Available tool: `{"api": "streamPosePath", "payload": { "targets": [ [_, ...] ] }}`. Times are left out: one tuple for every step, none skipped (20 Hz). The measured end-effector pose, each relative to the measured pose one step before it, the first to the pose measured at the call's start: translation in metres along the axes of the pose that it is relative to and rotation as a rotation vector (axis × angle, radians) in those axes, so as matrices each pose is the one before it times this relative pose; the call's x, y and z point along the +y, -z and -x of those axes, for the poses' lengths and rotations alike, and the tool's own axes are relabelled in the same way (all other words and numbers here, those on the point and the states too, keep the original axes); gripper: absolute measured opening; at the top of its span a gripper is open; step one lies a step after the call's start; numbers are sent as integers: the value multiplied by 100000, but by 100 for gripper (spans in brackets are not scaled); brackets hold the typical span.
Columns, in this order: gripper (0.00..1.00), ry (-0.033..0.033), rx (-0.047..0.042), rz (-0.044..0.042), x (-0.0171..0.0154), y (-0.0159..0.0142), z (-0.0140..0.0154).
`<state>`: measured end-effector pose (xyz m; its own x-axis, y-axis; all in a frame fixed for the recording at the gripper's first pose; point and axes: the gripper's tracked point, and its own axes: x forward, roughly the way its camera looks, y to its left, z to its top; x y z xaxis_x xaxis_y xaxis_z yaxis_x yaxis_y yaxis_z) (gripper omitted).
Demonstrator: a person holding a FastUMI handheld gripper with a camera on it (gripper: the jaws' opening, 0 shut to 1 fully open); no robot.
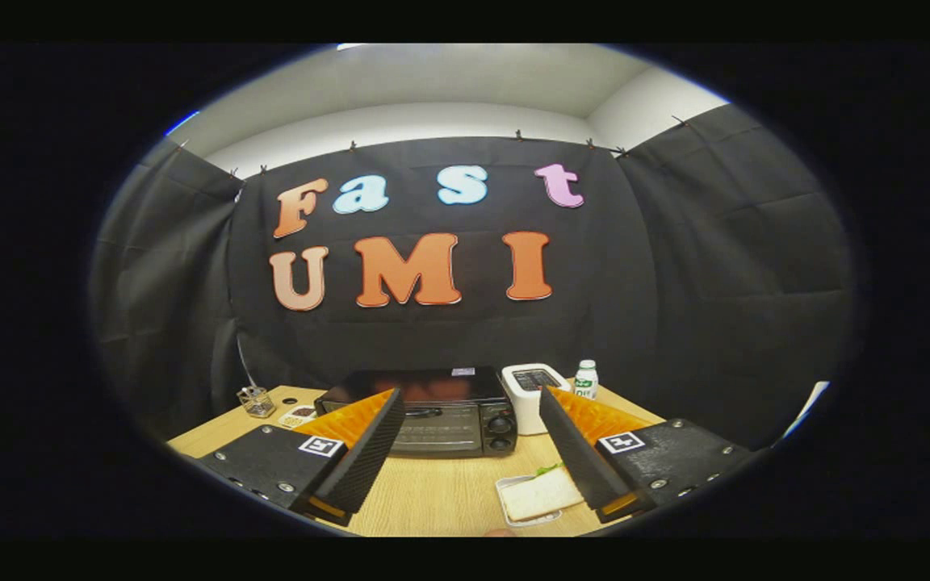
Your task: Open the toaster oven, put the food inside, and close the toaster oven door.
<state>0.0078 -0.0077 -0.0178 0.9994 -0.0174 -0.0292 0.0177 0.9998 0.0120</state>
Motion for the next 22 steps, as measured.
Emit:
{"api": "streamPosePath", "payload": {
  "targets": [
    [99, 271, 369, -71, -106, 162, -205],
    [99, 172, 397, -187, 33, 177, -163],
    [99, 23, 417, -292, 57, 209, -164],
    [99, -41, 433, -250, 85, 124, -219],
    [99, -95, 457, -58, 41, 261, -224],
    [99, -29, 547, 154, 123, 188, -250],
    [99, -4, 514, 224, 237, 206, -238],
    [99, -185, 356, 174, 210, 106, -291],
    [99, -283, 388, 75, 364, 146, -347],
    [99, -482, 481, -9, 495, 109, -343],
    [99, -758, 497, -72, 524, 255, -566],
    [99, -849, 471, 42, 770, 108, -536],
    [99, -849, 526, 330, 775, 110, -647],
    [99, -587, 581, 650, 678, 195, -736],
    [99, -430, 625, 880, 722, 252, -789],
    [99, -448, 685, 980, 823, 284, -814],
    [99, -581, 503, 1279, 761, 385, -1049],
    [99, -414, 1078, 1452, 699, 460, -1172],
    [99, -151, 2110, 1328, 739, 679, -1430],
    [99, -173, 2067, 938, 595, 611, -1251],
    [99, 147, 2053, 610, 583, 564, -1325],
    [99, 91, 1679, 307, 548, 516, -1147]
  ]
}}
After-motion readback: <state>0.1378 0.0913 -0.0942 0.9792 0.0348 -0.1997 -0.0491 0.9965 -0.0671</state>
